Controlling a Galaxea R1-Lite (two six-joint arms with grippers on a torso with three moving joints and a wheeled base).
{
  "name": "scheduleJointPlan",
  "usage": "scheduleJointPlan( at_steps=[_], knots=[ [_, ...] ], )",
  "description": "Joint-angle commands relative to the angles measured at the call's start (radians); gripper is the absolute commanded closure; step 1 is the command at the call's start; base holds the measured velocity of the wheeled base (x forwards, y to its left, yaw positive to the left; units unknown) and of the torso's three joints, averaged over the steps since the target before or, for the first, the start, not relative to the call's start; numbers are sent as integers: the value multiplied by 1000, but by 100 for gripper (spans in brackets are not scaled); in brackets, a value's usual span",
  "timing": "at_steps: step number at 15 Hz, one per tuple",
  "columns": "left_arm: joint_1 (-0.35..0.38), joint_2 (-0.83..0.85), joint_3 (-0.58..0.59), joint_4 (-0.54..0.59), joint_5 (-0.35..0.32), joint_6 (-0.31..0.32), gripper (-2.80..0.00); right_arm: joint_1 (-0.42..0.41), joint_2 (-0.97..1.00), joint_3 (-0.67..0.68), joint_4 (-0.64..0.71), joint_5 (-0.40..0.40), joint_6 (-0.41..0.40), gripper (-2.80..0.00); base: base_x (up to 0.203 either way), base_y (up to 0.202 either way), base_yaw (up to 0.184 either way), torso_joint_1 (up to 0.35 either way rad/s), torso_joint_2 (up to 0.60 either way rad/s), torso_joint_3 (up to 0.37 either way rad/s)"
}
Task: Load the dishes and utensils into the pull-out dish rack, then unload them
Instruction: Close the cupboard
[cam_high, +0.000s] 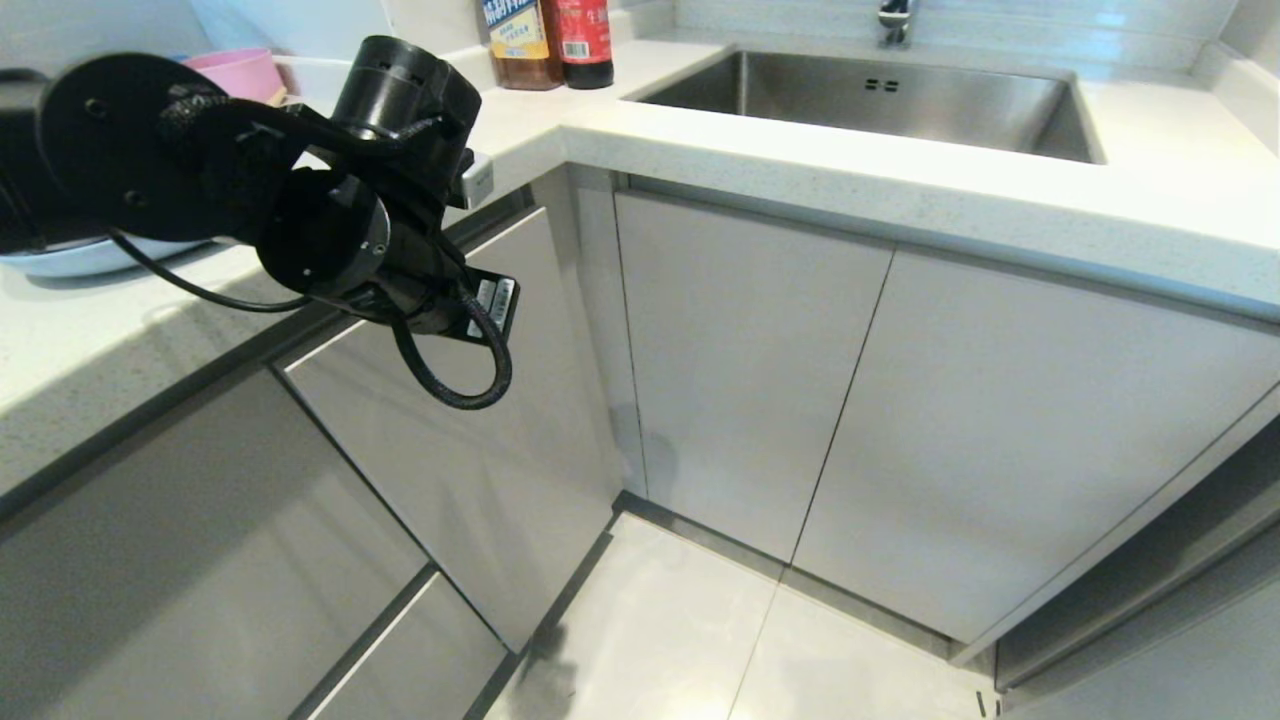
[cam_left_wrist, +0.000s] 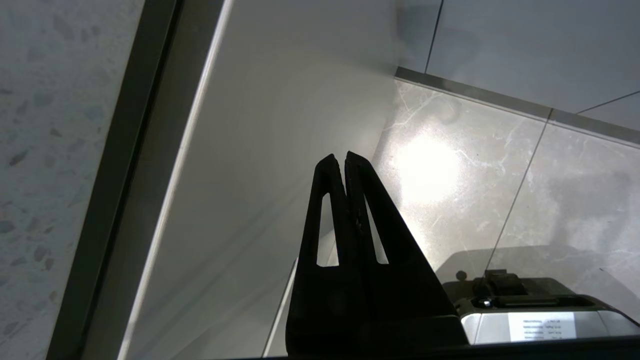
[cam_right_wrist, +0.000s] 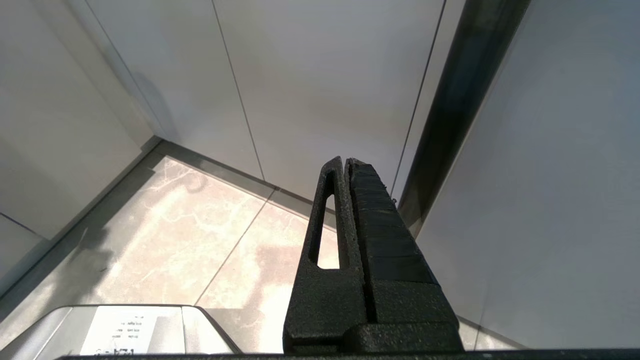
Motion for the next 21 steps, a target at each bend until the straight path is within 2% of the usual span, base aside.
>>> scheduleJointPlan(
  at_steps=[1,5,7,9,12,15,17,18,20,21],
  knots=[
    [-7,-3,3,4,3,-1,0,0,1,2,0,0,0,0,0,0,0,0,0,0],
    [-33,-14,7,1,-8,-1,0,0,1,2,0,0,0,0,0,0,0,0,0,0],
    [-40,-42,11,1,-50,-1,0,0,1,2,0,0,0,0,0,0,0,0,0,0],
    [-46,-120,18,-2,-134,-1,0,0,1,2,0,0,0,0,0,0,0,0,0,0],
    [-47,-305,47,-4,-306,-2,0,0,1,2,0,0,0,0,0,0,0,0,0,0],
    [-40,-528,123,-12,-406,-2,0,0,1,1,0,0,0,0,0,0,0,0,0,0],
    [11,-676,199,-36,-481,0,0,0,1,2,0,0,0,0,0,0,0,0,0,0],
    [74,-732,225,-53,-535,10,0,0,1,2,0,0,0,0,0,0,0,0,0,0],
    [239,-847,269,-94,-642,80,0,0,1,2,0,0,0,0,0,0,0,0,0,0],
    [284,-905,305,-107,-665,121,0,0,1,2,0,0,0,0,0,0,0,0,0,0]
  ],
)
